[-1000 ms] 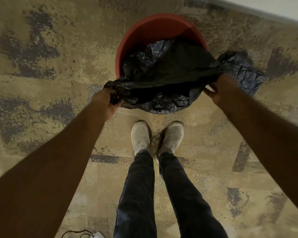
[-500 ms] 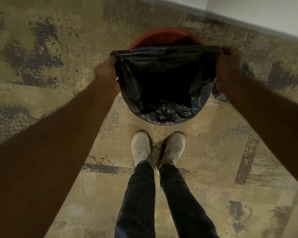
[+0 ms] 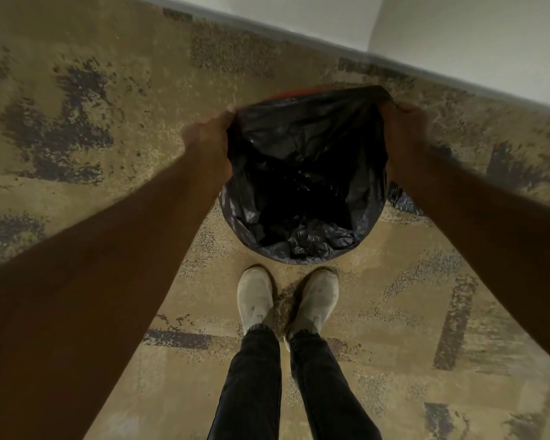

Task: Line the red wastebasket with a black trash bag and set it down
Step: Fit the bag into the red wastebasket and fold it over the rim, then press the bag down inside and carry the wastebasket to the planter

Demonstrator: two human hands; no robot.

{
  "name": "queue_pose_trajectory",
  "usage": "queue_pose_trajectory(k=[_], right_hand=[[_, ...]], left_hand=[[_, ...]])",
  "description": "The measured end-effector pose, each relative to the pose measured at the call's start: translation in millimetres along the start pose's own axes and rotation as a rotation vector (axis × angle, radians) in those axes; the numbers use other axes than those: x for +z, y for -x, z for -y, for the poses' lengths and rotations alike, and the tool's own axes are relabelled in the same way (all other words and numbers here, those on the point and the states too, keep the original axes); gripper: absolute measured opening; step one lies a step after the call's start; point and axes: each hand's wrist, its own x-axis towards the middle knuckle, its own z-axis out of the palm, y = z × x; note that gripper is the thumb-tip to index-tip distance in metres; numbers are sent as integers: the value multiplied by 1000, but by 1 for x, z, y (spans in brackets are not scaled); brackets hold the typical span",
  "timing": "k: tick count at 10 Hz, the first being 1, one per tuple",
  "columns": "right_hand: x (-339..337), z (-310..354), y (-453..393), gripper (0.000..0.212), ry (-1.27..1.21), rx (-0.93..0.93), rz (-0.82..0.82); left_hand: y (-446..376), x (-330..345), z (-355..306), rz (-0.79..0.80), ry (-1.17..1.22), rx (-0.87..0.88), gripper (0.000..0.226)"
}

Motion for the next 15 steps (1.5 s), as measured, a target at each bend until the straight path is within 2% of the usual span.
queue_pose_trajectory(k=[1, 2, 3, 4, 5, 6, 8, 9, 10, 11, 12, 13, 14, 15], right_hand=[[8, 3, -7, 35, 23, 54, 24], [12, 3, -12, 31, 58, 49, 89], [10, 2, -13, 29, 153, 3, 147], [12, 1, -14, 35, 141, 6, 146], [16, 5, -9, 59, 182, -30, 135], [17, 8, -7, 70, 200, -40, 148], [18, 7, -5, 75, 191, -33, 138], [16, 5, -5, 74, 207, -37, 139], [15, 4, -6, 72, 192, -39, 147], [14, 2, -9, 67, 176, -24, 162], [14, 0, -9, 46, 168, -29, 172], [14, -1, -10, 20, 99, 10, 189], [14, 0, -10, 20, 33, 120, 214], [8, -3, -10, 16, 93, 240, 297]], left_hand=[[1, 4, 1, -39, -86, -32, 33], [-1, 0, 3, 7, -103, 28, 36], [0, -12, 11, 188, -61, 186, 33], [3, -18, 18, 309, -73, 322, 16], [2, -19, 29, 238, -344, 571, 23], [-2, -18, 35, 125, -451, 682, 24], [-9, -15, 40, 62, -268, 688, 20], [-9, -11, 39, 30, -289, 722, 11], [-9, -9, 37, 46, -284, 698, 22], [-11, -4, 36, 52, -330, 663, 32], [-13, 0, 34, 37, -373, 631, 36], [-16, 0, 29, 66, -362, 511, 40], [-19, -2, 24, 99, -320, 390, 38], [-27, -9, 14, 144, -329, 224, 33]])
